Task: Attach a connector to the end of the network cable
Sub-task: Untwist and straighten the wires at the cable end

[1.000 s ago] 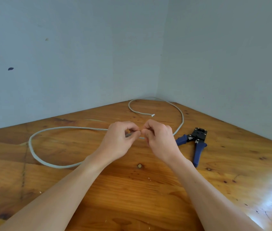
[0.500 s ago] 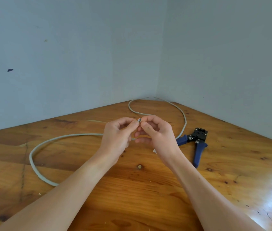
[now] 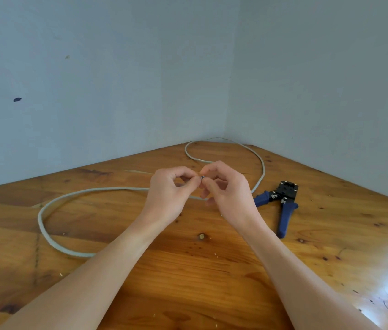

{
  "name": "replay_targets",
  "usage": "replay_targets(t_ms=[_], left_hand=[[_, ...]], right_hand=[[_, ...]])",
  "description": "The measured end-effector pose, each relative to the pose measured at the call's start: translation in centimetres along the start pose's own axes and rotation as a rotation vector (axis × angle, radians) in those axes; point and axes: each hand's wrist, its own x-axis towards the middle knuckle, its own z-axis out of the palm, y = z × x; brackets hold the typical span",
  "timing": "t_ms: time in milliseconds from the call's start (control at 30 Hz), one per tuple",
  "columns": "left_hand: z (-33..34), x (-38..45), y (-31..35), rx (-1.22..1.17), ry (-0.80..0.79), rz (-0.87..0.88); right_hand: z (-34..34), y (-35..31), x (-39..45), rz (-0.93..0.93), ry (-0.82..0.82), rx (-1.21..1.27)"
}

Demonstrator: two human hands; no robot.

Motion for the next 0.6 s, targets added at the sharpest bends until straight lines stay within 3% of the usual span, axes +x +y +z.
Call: replay_targets(t_ms=[300, 600], left_hand=[[-0.1, 0.2, -0.8, 0.138, -0.099, 0.072], [1.5, 0.0, -1.4, 0.275, -0.086, 0.121]], right_hand=[[-0.5, 0.7, 0.2, 0.014, -0.027, -0.238], [-0.2, 1.0, -0.2, -0.038, 0.075, -0.586]])
